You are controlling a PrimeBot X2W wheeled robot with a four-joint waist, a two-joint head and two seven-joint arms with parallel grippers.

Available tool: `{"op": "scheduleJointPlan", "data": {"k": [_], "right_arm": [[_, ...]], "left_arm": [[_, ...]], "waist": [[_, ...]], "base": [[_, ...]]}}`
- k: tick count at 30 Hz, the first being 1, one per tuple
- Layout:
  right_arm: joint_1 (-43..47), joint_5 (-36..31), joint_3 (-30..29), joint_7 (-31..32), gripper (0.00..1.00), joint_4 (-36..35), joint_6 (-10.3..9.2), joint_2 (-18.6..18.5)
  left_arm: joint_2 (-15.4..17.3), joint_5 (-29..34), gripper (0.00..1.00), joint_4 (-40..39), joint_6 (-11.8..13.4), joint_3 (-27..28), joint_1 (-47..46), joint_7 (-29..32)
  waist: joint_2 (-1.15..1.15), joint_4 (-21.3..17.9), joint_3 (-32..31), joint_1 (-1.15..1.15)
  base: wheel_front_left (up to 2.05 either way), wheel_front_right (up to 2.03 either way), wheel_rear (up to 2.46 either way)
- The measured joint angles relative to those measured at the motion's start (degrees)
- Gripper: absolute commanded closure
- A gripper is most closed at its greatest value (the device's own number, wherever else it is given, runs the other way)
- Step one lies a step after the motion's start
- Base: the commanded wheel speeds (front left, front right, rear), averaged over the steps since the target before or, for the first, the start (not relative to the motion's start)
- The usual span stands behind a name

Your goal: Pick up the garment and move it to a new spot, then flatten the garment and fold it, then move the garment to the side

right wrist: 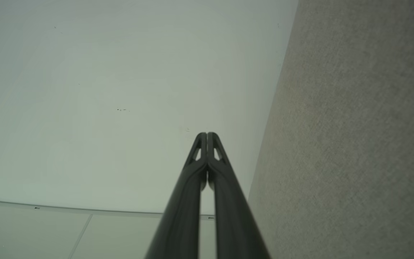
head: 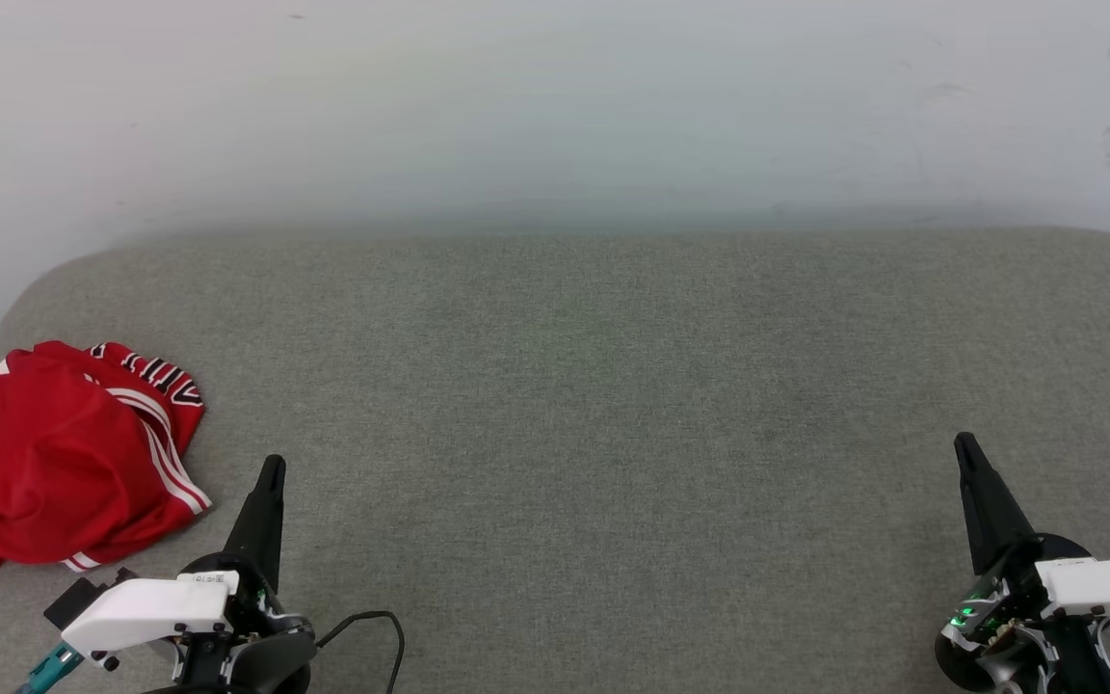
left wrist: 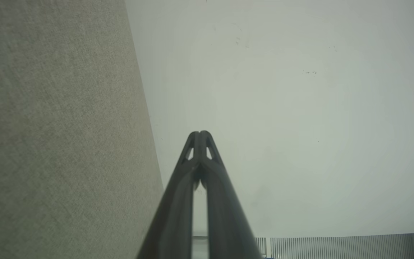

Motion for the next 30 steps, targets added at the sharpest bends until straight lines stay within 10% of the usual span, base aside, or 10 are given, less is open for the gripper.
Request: {"op": "scheduleJointPlan", "data": {"k": [28,29,30], "right_arm": [[0.0,0.0,0.0,0.0,1.00,0.0,0.00,0.0],[0.1,0.0,0.0,0.0,0.00,0.1,0.00,0.0],[0.3,0.0,0.0,0.0,0.00,0.5,-0.01,0.0]], "left_arm": [[0.0,0.0,1.00,0.0,0.0,0.0,0.0,0.0],[0.0,0.0,0.00,0.1,0.0,0.0,0.1,0.0],[-0.1,0.0,0.00,0.5,0.0,-0.1,0.3,0.0]], "waist": [[0.00,0.0,0.0,0.00],[0.00,0.0,0.0,0.00],[0.00,0.0,0.0,0.00]], "base": [[0.00,0.00,0.00],[0.00,0.00,0.00],[0.00,0.00,0.00]]}}
